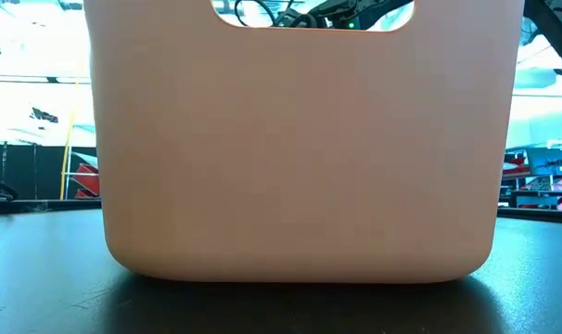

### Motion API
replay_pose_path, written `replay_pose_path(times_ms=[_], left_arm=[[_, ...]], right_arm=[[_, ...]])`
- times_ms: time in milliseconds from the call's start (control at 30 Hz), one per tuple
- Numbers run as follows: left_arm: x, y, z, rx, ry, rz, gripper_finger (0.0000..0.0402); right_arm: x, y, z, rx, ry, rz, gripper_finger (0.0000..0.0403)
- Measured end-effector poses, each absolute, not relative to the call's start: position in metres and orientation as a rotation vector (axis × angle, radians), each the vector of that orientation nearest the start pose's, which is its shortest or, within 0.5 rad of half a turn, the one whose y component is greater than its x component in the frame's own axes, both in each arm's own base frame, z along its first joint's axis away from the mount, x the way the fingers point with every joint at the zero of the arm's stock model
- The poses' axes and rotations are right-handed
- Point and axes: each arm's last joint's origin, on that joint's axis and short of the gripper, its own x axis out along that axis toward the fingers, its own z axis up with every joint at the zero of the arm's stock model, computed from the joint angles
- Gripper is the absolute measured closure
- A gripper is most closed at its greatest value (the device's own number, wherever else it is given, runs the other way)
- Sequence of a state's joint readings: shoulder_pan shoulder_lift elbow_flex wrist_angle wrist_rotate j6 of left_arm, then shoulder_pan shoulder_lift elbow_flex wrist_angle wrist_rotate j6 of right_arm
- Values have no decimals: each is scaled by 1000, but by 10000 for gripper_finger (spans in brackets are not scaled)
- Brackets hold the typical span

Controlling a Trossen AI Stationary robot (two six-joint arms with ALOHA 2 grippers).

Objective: Sort soda cans
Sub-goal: Put the bottom left red soda can into the yellow bin

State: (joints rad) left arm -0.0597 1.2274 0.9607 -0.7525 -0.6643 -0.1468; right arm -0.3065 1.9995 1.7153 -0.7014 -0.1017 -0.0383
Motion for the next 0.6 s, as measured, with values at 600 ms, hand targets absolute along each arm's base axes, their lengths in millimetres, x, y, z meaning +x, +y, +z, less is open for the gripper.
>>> replay_pose_path(times_ms=[600], left_arm=[[231, 4, 268, 241, 921, 615, 77]], right_arm=[[415, -118, 256, 52, 1024, -172, 14]])
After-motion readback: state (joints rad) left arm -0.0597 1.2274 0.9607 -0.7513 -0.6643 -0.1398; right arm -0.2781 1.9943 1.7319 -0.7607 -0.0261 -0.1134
